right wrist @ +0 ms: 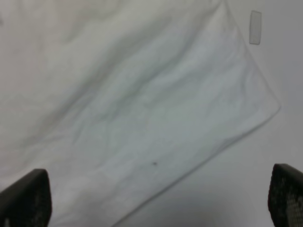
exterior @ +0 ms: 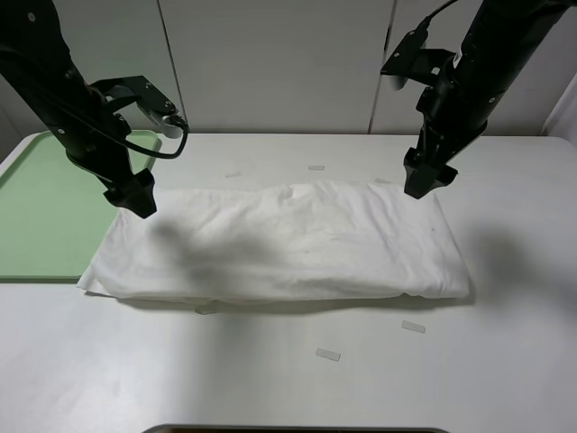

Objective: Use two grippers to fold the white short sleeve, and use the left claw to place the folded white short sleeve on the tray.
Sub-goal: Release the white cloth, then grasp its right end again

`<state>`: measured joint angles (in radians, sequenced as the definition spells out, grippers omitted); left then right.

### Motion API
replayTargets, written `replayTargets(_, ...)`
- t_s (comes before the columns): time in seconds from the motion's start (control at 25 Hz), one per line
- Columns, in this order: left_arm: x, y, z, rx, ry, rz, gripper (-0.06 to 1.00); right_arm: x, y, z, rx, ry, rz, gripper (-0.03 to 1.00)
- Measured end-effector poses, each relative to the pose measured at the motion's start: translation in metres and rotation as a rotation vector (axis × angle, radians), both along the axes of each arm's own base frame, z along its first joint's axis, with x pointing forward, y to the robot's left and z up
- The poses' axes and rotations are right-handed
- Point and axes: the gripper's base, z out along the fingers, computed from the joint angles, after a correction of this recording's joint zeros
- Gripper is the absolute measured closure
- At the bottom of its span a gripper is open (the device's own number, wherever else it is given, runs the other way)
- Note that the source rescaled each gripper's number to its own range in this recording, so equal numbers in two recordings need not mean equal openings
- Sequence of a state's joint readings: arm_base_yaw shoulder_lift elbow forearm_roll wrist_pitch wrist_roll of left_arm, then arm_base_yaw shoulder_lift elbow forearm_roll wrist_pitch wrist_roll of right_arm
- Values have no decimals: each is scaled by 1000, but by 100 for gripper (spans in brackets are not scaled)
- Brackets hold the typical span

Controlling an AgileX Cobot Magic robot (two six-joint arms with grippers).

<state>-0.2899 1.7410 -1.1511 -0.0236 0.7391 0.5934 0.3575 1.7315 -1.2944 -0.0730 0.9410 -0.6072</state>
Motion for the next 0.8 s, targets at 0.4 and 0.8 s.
replayTargets(0.4, -26, 9, 39, 14, 35, 65, -5, -7, 1, 12, 71, 8, -97, -3)
replayTargets(0.8, -97, 42, 124, 60, -70, 270, -5, -32, 2, 50, 216, 1, -152, -3)
